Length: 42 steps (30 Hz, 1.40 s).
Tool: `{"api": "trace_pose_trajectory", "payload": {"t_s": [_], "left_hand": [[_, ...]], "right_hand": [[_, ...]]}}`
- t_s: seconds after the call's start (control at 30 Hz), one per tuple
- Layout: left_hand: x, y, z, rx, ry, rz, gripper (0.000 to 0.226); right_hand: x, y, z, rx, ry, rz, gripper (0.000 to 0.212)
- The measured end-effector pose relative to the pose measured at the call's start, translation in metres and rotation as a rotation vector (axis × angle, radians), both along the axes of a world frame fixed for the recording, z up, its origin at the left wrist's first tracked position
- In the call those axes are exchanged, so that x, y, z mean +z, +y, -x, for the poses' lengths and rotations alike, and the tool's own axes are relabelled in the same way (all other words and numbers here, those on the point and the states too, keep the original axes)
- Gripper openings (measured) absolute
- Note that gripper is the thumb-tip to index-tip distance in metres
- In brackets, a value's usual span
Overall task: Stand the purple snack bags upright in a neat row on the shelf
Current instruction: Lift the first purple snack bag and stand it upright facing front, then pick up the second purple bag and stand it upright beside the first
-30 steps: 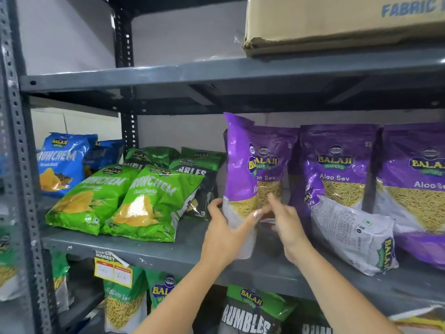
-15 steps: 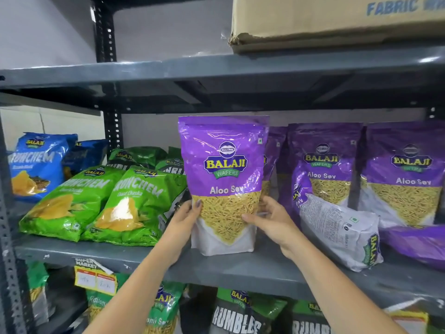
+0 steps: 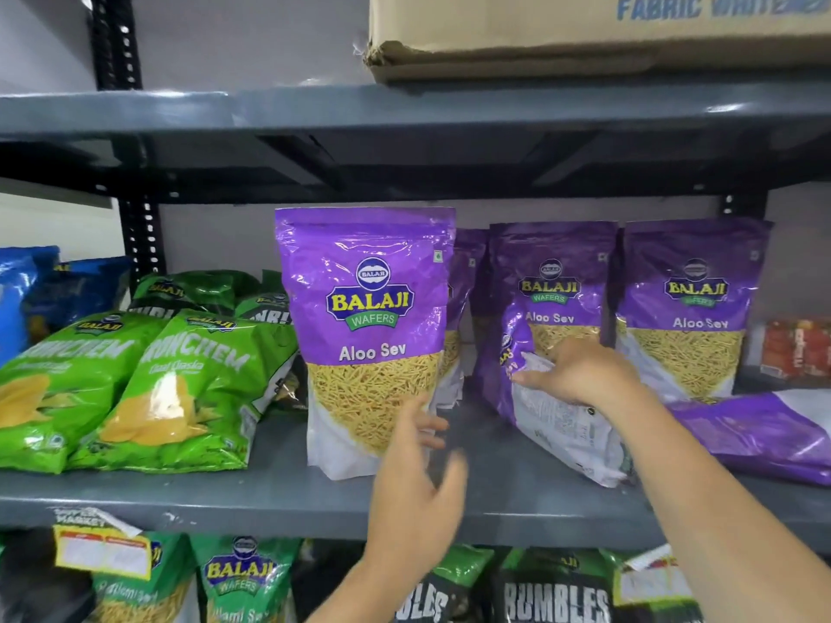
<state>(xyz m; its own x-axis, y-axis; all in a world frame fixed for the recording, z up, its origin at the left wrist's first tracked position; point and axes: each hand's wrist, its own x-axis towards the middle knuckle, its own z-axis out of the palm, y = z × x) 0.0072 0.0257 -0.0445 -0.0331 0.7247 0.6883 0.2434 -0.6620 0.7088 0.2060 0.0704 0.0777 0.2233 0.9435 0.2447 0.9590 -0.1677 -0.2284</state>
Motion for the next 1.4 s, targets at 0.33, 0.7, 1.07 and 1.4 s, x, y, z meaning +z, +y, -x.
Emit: {"api": "trace_pose_trajectory", "payload": {"t_s": [0.33, 0.7, 1.07, 1.4], "left_hand": [[0.038, 0.06, -0.099, -0.332, -0.563, 0.836, 0.044], [0.07, 0.065, -0.141, -0.069, -0.622, 0.344, 0.032], [0.062, 0.055, -0.138, 0.09, -0.61, 0.041, 0.026], [0.041, 0.062, -0.124, 0.127, 0.119, -0.097, 0.098]], "right_hand": [[-0.022, -0.028, -0.048, 0.172, 0.611, -0.616, 0.025], [-0.041, -0.027, -0.072, 0.447, 1.364, -0.702, 0.011], [-0.023, 0.0, -0.073, 0.544, 1.533, -0.699, 0.018], [-0.039, 0.011, -0.076, 0.5, 1.813, -0.379, 0.068]]}}
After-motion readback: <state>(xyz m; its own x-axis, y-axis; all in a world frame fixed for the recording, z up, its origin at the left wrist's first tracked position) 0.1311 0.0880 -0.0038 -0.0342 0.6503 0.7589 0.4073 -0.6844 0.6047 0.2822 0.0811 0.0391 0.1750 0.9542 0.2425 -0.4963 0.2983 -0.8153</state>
